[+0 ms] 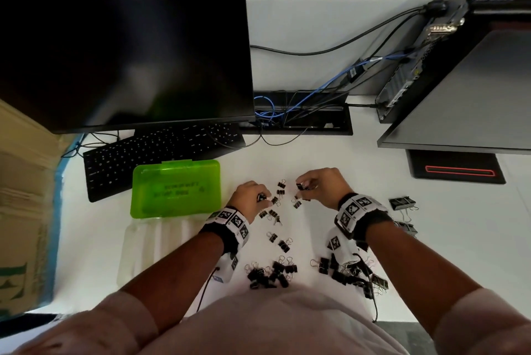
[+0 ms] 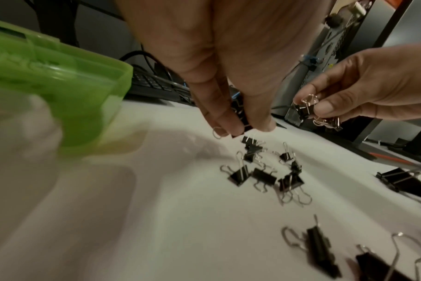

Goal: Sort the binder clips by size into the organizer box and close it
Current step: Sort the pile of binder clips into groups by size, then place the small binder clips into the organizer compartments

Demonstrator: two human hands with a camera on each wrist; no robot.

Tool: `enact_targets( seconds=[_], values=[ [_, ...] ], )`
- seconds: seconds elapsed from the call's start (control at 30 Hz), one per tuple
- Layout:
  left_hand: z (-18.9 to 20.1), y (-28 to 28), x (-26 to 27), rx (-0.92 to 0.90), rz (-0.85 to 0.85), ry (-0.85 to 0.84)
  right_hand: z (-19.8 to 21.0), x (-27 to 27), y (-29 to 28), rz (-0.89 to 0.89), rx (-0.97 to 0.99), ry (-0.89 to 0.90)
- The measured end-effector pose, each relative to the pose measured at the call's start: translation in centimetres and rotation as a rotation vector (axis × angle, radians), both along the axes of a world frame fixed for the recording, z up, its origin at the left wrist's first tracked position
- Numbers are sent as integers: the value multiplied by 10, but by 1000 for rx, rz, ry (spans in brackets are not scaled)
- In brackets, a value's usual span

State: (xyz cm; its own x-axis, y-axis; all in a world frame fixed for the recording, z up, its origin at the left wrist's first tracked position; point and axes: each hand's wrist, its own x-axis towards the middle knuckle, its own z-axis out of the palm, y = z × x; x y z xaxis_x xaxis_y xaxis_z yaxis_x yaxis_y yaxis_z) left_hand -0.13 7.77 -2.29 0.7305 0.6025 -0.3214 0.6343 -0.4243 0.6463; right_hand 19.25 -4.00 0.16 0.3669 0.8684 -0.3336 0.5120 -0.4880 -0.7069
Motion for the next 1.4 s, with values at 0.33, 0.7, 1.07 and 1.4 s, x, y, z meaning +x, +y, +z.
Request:
enact_targets(
  seconds=[0.33,0.7,1.07,1.4],
  values=[
    [37,-13,-34,38,135,-197,47,-18,17,-220,201,171],
    [80,12,-187,118,583,-267,60,-184,111,206,216,191],
    [46,7,-284,-94,1002,-188,38,-326,160,415,120,189],
    [28,4,-282,-134,998,-173,25,-343,167,363,111,161]
  ],
)
